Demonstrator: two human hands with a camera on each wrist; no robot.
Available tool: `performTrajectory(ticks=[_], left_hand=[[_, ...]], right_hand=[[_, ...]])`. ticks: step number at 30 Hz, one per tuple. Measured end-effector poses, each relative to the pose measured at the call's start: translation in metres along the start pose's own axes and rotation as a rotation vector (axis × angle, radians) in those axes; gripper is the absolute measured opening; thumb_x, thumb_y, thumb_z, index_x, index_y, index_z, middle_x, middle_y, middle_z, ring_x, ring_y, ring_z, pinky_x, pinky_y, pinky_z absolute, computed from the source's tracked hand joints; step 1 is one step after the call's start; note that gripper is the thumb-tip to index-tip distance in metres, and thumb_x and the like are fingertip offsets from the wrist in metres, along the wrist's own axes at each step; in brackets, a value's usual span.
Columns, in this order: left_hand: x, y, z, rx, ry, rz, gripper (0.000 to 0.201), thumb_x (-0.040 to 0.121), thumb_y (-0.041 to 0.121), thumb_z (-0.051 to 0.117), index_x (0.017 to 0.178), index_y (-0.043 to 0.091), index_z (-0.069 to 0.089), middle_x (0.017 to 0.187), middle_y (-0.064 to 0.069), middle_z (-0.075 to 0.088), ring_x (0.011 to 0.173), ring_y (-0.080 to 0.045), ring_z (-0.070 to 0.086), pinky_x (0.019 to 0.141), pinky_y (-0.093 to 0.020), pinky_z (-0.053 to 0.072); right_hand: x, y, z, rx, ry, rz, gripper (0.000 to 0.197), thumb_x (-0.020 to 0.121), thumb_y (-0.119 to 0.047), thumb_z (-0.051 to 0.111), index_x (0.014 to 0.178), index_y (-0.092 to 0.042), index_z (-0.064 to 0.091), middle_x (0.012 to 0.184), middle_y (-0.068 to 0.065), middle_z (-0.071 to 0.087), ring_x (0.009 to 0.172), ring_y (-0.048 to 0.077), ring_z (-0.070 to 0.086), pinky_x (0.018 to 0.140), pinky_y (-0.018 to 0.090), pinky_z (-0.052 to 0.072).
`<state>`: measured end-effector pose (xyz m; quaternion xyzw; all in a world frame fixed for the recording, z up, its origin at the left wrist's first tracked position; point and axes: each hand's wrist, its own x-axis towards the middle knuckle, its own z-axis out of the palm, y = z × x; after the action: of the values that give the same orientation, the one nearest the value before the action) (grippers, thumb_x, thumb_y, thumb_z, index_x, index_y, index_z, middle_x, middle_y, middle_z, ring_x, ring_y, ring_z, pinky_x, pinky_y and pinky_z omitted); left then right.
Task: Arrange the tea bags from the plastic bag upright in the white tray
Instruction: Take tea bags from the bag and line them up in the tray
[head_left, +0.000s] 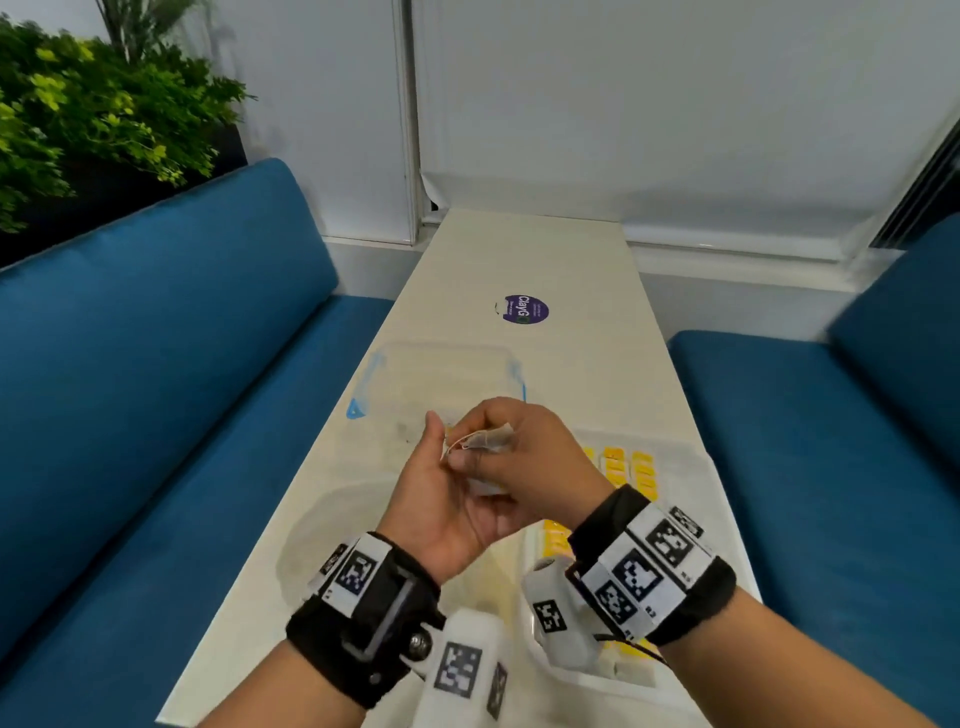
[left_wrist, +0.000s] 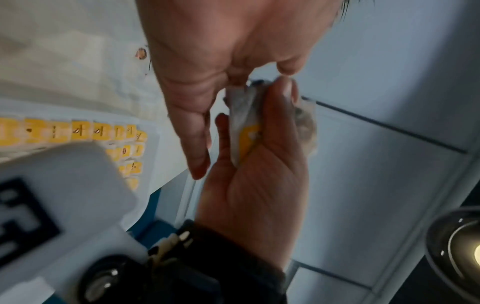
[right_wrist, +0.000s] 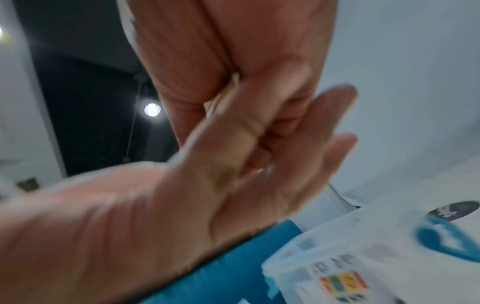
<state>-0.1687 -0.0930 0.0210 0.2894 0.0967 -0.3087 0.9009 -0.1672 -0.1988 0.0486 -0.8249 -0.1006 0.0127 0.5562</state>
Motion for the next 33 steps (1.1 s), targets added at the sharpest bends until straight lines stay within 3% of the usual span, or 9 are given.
performTrajectory(ticks=[3, 7, 11, 15, 18, 21, 24, 29, 33], left_hand=[[0.013, -0.019, 0.006, -0.040, -0.013, -0.050, 0.060, 0.085, 0.061, 0.037, 0.107, 0.011, 0.062, 0.101, -0.011, 0.067, 0.086, -0.023, 0.070, 0.071, -0.040, 0.057], [0.032, -0.042, 0.008, -0.012, -0.017, -0.103, 0.051, 0.087, 0.049, 0.043, 0.110, 0.007, 0.060, 0.092, -0.015, 0.070, 0.074, -0.023, 0.072, 0.057, -0.031, 0.059], [0.049, -0.060, 0.014, 0.032, -0.013, -0.112, 0.042, 0.076, 0.036, 0.056, 0.109, 0.010, 0.060, 0.095, -0.012, 0.066, 0.069, -0.022, 0.070, 0.055, -0.025, 0.056], [0.059, -0.073, 0.029, 0.060, 0.012, -0.147, 0.019, 0.084, 0.026, 0.055, 0.085, 0.009, 0.063, 0.063, -0.006, 0.064, 0.046, -0.014, 0.061, 0.040, -0.016, 0.047], [0.067, -0.078, 0.032, 0.118, 0.033, -0.166, 0.017, 0.079, 0.026, 0.059, 0.077, 0.009, 0.062, 0.056, -0.003, 0.058, 0.039, -0.011, 0.054, 0.035, -0.015, 0.043], [0.074, -0.082, 0.029, 0.094, 0.057, -0.185, 0.019, 0.084, 0.026, 0.057, 0.081, 0.008, 0.062, 0.061, -0.005, 0.060, 0.037, -0.010, 0.054, 0.035, -0.016, 0.045], [0.079, -0.083, 0.027, 0.056, 0.061, -0.211, 0.023, 0.090, 0.029, 0.054, 0.094, 0.007, 0.059, 0.074, -0.009, 0.062, 0.041, -0.012, 0.058, 0.036, -0.018, 0.048], [0.081, -0.082, 0.030, 0.074, 0.068, -0.215, 0.025, 0.088, 0.028, 0.057, 0.088, 0.004, 0.061, 0.064, -0.010, 0.064, 0.045, -0.015, 0.061, 0.037, -0.019, 0.050], [0.078, -0.082, 0.030, 0.062, 0.003, -0.209, 0.031, 0.070, 0.028, 0.068, 0.091, 0.006, 0.060, 0.077, -0.013, 0.063, 0.051, -0.018, 0.064, 0.041, -0.022, 0.053]], right_hand=[[-0.016, 0.021, -0.007, -0.281, 0.034, -0.076, 0.013, 0.082, -0.014, 0.064, 0.093, -0.021, 0.066, 0.095, -0.003, 0.061, 0.097, 0.014, 0.057, 0.087, 0.033, 0.046], [-0.032, 0.045, -0.025, -0.696, 0.061, -0.080, 0.038, 0.083, -0.037, 0.058, 0.120, -0.029, 0.055, 0.114, -0.008, 0.060, 0.110, 0.017, 0.049, 0.090, 0.038, 0.037], [-0.051, 0.064, -0.044, -0.368, 0.089, 0.041, 0.070, 0.069, -0.046, 0.067, 0.131, -0.037, 0.037, 0.126, -0.011, 0.051, 0.116, 0.013, 0.049, 0.098, 0.040, 0.043], [-0.065, 0.073, -0.057, -0.121, 0.218, 0.044, 0.071, 0.069, -0.026, 0.078, 0.125, -0.041, 0.037, 0.123, -0.012, 0.048, 0.106, -0.004, 0.050, 0.090, 0.012, 0.044], [-0.071, 0.077, -0.066, -0.187, 0.375, -0.015, 0.050, 0.064, -0.035, 0.074, 0.102, -0.046, 0.044, 0.107, -0.017, 0.052, 0.099, -0.005, 0.050, 0.082, 0.003, 0.037], [-0.072, 0.078, -0.074, -0.282, 0.458, -0.051, 0.021, 0.065, -0.045, 0.065, 0.077, -0.043, 0.048, 0.082, -0.017, 0.050, 0.081, -0.004, 0.048, 0.071, 0.005, 0.036], [-0.072, 0.080, -0.080, -0.246, 0.483, -0.015, 0.029, 0.074, -0.021, 0.073, 0.066, -0.038, 0.051, 0.074, -0.015, 0.050, 0.072, -0.004, 0.047, 0.067, 0.009, 0.038], [-0.068, 0.084, -0.087, 0.024, 0.514, 0.121, 0.026, 0.082, -0.006, 0.067, 0.068, -0.024, 0.053, 0.065, -0.010, 0.054, 0.058, 0.000, 0.049, 0.061, 0.019, 0.043], [-0.063, 0.091, -0.083, -0.003, 0.516, 0.143, 0.032, 0.079, -0.004, 0.061, 0.077, -0.034, 0.050, 0.070, -0.001, 0.050, 0.062, 0.016, 0.048, 0.061, 0.040, 0.046]])
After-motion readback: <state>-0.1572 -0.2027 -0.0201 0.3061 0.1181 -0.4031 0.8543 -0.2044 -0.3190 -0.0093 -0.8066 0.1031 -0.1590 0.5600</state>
